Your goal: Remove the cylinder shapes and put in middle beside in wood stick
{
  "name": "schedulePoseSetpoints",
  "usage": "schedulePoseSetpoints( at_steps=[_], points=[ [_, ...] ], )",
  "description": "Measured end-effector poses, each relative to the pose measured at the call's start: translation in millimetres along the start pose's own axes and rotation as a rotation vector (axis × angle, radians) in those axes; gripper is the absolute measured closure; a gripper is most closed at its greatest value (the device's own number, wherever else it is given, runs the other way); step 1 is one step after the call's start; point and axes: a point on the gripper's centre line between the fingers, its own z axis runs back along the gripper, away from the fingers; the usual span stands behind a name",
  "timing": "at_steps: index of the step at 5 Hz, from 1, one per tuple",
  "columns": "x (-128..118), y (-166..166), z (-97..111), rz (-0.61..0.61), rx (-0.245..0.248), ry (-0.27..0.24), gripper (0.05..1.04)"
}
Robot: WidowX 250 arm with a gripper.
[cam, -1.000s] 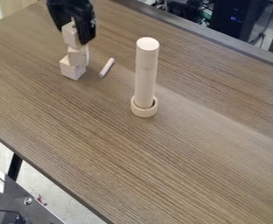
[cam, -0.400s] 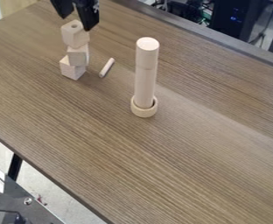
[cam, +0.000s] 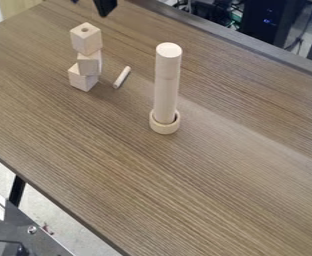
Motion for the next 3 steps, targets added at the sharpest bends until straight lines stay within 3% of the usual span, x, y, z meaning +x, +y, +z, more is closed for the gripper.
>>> schedulePoseSetpoints(
  at_steps=[2,3],
  points=[
    [11,-19,16,-0.047,-0.016,-0.065,0.085],
    [15,-44,28,-0.109,-0.056,-0.088,0.085]
  ],
)
